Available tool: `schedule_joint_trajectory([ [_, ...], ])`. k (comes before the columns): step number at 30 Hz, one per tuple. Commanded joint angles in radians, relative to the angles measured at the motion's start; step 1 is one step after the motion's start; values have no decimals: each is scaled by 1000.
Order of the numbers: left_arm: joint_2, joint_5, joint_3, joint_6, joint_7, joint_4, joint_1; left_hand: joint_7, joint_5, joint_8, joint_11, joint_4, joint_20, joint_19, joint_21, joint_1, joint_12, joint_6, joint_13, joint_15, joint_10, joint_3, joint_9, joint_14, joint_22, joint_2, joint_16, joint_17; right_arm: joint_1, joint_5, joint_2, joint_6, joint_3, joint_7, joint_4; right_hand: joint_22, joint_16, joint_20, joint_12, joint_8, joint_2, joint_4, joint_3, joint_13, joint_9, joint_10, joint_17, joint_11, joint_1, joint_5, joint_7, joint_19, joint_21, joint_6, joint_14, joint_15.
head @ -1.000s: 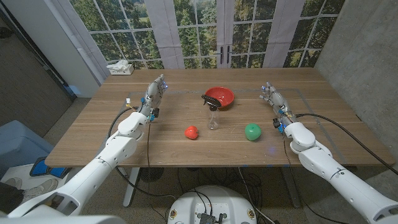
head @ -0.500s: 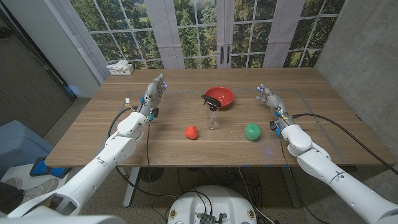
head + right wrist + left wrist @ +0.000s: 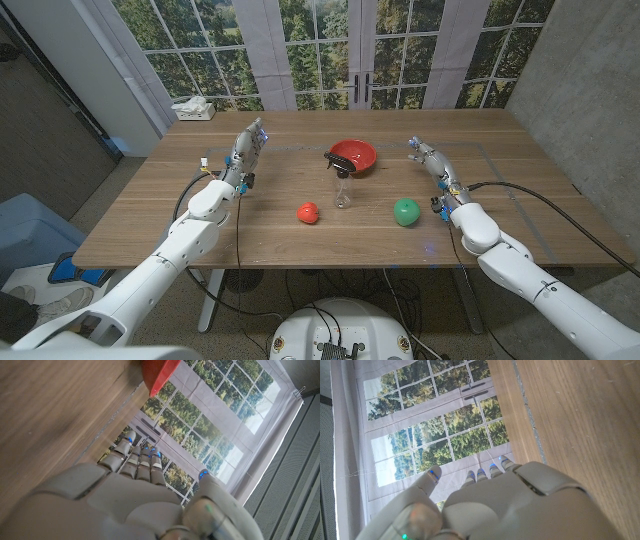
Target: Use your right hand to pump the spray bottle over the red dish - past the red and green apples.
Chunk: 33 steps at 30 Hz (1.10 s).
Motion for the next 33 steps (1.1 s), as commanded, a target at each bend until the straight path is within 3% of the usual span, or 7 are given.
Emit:
schedule_joint_trajectory([
  [1,-5,0,3,0,-2,2,-4,-6,5,4,2,-4,-93,-12,-6,3,3,4,2,-72,-73,3,5,-114,2,76,1,2,-46,-67,-19,-8,13,-48,-59,5,7,1,6,7,-10,-9,-3,-2,2,10,-3,-1,7,1,-1,9,-6,11,11,-1],
  [19,6,2,-2,-4,4,-27,14,-7,4,4,1,-7,-94,-9,-13,1,2,4,2,-73,-73,6,5,-114,3,77,1,3,-96,-169,-24,36,24,-99,-96,6,11,8,10,7,-29,-39,-5,-9,2,28,-21,-2,22,3,-4,27,-14,21,29,-4],
  [33,14,-8,-11,-10,-5,-41,30,-7,4,4,1,-9,-94,-6,-18,0,2,5,2,-73,-72,7,5,-114,3,77,0,3,-122,-236,-26,42,26,-119,-132,7,13,5,8,6,-35,-47,-9,-12,3,29,-25,-4,22,4,-10,33,-17,23,33,-8],
])
